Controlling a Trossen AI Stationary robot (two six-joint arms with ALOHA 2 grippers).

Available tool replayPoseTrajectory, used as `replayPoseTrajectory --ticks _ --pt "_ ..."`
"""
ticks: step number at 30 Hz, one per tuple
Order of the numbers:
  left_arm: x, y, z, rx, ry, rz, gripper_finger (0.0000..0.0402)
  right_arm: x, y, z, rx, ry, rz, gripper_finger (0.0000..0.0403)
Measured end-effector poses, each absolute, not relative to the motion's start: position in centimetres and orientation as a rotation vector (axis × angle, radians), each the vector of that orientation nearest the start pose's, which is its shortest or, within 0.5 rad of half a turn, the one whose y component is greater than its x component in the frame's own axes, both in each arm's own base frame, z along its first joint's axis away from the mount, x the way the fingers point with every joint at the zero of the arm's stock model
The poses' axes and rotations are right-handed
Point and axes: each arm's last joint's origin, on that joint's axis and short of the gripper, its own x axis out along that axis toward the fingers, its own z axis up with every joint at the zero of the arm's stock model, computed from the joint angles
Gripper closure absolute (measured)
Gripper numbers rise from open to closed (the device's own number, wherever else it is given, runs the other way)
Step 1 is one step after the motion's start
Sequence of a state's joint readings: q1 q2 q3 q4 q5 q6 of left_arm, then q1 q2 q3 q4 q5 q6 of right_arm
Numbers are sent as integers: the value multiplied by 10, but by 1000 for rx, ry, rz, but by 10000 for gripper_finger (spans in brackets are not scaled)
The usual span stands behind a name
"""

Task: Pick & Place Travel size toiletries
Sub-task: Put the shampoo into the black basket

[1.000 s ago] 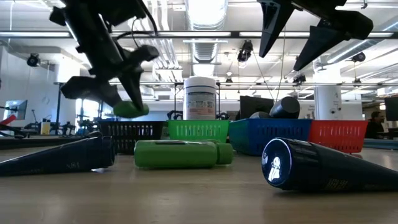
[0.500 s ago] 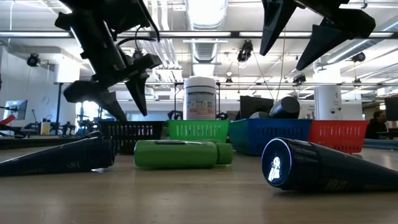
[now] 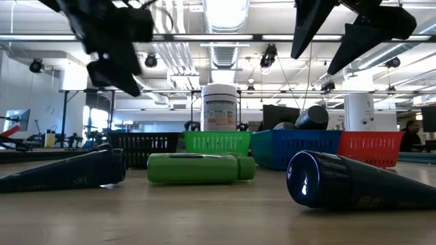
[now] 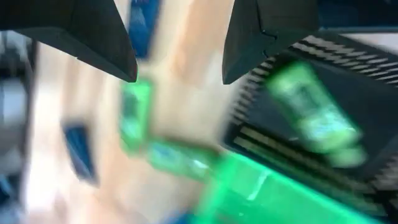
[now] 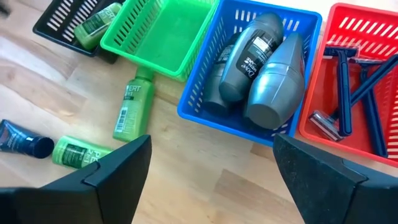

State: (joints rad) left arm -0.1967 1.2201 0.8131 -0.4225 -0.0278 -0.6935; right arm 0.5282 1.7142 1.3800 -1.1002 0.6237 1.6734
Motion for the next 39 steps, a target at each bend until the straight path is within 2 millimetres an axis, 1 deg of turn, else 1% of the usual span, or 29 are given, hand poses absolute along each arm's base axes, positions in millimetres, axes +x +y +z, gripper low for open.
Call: replayPoseTrajectory --ticks 3,5,9,11,13,17,19,24,27,31,35,39 --pt "231 -69 237 -438 897 1 161 286 147 251 687 747 -937 70" --pt "226 -85 233 -379 936 -47 160 286 147 251 687 749 -936 63" --pt "221 -115 221 -287 973 -63 150 286 147 251 686 750 -935 51" --pt "222 -126 217 -269 974 -51 139 286 147 251 685 751 -935 48" --pt "226 -133 213 -275 980 -40 123 286 147 251 685 751 -935 47" --pt "242 -143 208 -247 954 -62 96 286 148 250 677 772 -924 50" --pt "255 -147 205 -212 943 -60 90 286 148 250 676 784 -919 54" --pt "293 -158 194 -154 950 -42 89 284 151 251 682 797 -905 65" --pt "312 -163 188 -102 963 2 91 281 155 251 683 810 -891 69" --pt "327 -167 189 -69 1013 40 85 277 163 251 690 813 -875 68" --pt "339 -168 186 -39 1018 34 73 271 170 251 686 818 -867 57" --pt "352 -160 171 -59 1050 48 67 266 172 250 676 826 -881 46"
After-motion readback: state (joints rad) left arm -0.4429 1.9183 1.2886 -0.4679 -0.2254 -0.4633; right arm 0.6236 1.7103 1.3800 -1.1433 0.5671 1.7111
